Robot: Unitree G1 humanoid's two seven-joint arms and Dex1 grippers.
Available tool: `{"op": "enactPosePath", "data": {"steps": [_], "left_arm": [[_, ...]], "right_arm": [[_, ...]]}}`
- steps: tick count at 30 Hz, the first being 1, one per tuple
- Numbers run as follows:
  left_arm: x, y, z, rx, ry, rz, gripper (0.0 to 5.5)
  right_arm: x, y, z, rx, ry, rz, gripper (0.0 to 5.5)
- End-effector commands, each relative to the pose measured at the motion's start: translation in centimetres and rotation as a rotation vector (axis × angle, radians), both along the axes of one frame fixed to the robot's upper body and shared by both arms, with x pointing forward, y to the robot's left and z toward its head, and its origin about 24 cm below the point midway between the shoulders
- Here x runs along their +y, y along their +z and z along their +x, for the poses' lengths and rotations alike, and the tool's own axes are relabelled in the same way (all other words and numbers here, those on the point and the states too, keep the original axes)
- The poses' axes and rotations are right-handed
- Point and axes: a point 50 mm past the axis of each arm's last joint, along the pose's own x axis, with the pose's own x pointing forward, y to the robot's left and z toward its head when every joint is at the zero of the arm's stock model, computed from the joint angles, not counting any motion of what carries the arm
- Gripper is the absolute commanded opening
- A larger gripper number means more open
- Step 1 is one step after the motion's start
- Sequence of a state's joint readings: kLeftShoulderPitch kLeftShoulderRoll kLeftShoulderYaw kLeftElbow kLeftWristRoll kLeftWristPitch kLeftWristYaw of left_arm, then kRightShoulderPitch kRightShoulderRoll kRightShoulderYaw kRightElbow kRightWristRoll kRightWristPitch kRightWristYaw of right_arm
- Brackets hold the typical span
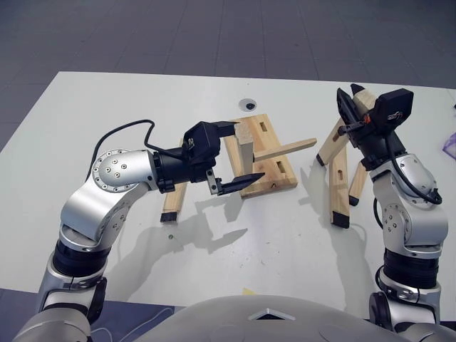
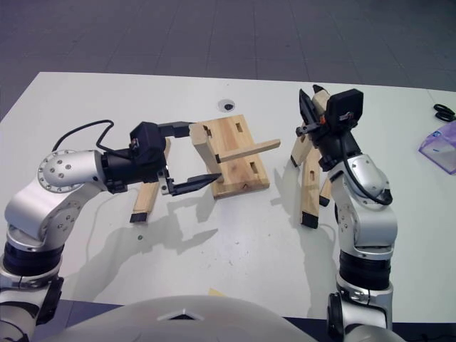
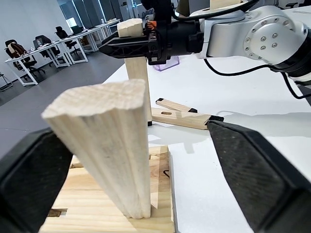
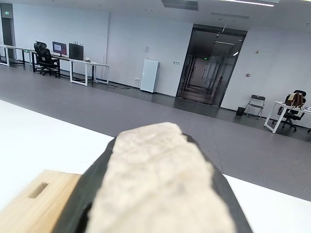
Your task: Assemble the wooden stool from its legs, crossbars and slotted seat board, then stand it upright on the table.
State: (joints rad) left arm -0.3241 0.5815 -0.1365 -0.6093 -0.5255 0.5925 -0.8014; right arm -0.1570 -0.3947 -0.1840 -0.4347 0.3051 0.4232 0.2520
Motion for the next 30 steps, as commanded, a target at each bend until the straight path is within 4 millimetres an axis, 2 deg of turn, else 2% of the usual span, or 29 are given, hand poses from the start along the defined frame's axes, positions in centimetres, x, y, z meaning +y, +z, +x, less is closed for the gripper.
{"op": "enactPosePath", "data": {"steps": [1, 5, 13, 22, 30], "left_arm": [[0.3, 1.0, -0.2, -0.016, -0.036, 0.008, 3.93], [0.7, 0.6, 0.3, -0.034, -0.009, 0.061, 3.26], [0.0, -0.1, 0.3, -0.045, 0.005, 0.061, 2.03], [-1.6, -1.3, 0.2, -0.025, 0.029, 0.025, 2.03], [-2.6, -1.8, 0.1, 0.011, 0.045, -0.024, 2.03]], "right_arm": [[0.0, 0.0, 0.0, -0.006, -0.006, 0.003, 1.08], [0.1, -0.1, 0.0, -0.006, -0.010, -0.007, 1.08], [-0.3, -0.2, -0.4, -0.023, 0.009, 0.025, 1.08], [0.1, -0.9, -0.7, -0.014, 0.055, 0.143, 1.08], [0.3, -0.9, -1.2, -0.016, 0.068, 0.146, 1.08]]}}
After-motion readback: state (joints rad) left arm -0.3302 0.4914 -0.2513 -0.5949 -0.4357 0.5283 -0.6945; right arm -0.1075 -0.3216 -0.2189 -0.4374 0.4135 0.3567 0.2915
